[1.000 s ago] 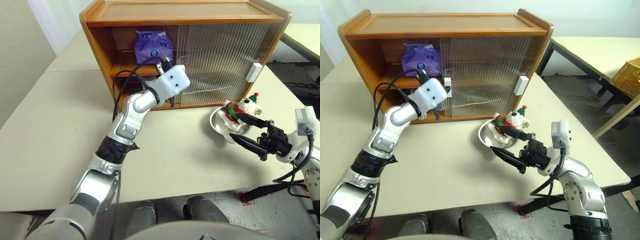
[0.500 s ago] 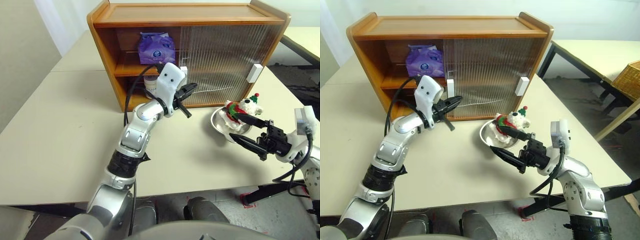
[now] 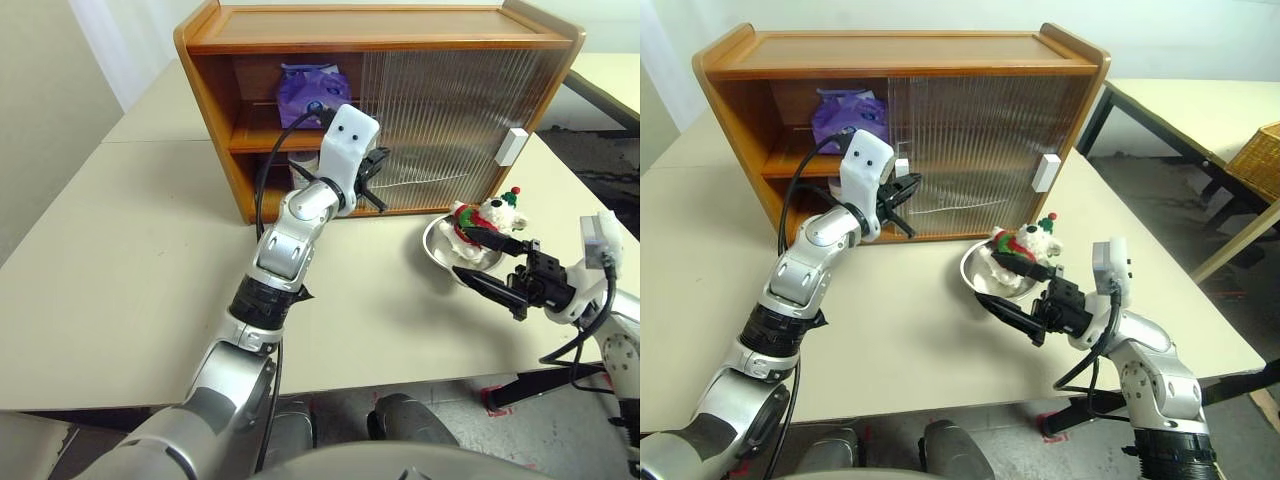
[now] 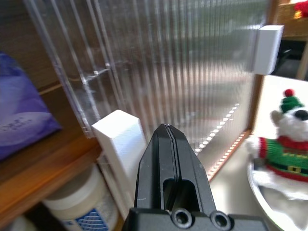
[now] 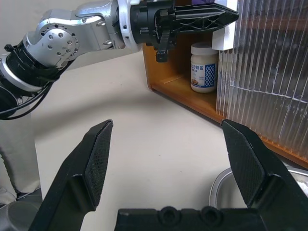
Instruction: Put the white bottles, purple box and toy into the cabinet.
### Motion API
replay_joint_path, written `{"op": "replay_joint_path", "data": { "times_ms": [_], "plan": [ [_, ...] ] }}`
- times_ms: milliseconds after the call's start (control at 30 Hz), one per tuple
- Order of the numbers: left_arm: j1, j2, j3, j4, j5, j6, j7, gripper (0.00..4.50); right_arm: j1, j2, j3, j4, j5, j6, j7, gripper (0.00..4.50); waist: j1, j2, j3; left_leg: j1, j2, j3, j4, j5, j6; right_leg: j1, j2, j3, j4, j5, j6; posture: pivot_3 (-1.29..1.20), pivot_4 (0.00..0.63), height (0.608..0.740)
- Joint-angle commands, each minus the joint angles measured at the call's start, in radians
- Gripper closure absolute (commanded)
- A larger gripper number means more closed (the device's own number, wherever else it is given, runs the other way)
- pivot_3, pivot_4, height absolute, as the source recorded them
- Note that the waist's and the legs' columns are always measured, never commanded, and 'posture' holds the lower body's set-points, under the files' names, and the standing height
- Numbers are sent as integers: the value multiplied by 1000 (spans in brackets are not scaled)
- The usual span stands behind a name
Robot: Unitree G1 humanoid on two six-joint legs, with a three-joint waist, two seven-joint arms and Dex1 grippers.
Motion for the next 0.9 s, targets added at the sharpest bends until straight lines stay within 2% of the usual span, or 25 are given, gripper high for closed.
{"op": "replay_joint_path", "data": {
  "times_ms": [33, 900],
  "plan": [
    [-14, 12, 9, 25, 20, -15, 28, 4468, 9, 8, 9, -21, -8, 2, -10, 0, 0, 0, 0, 0, 0, 0, 0, 0, 0, 0, 0, 0, 0, 0, 0, -174, 1, 740],
    [94, 135, 111, -159, 12, 141, 91, 4468, -11, 10, 7, 4, -7, -10, 6, 0, -24, 0, 0, 4, 1, 3, 0, 0, 0, 0, 0, 0, 0, 3, -4, -155, 0, 740]
  ]
}}
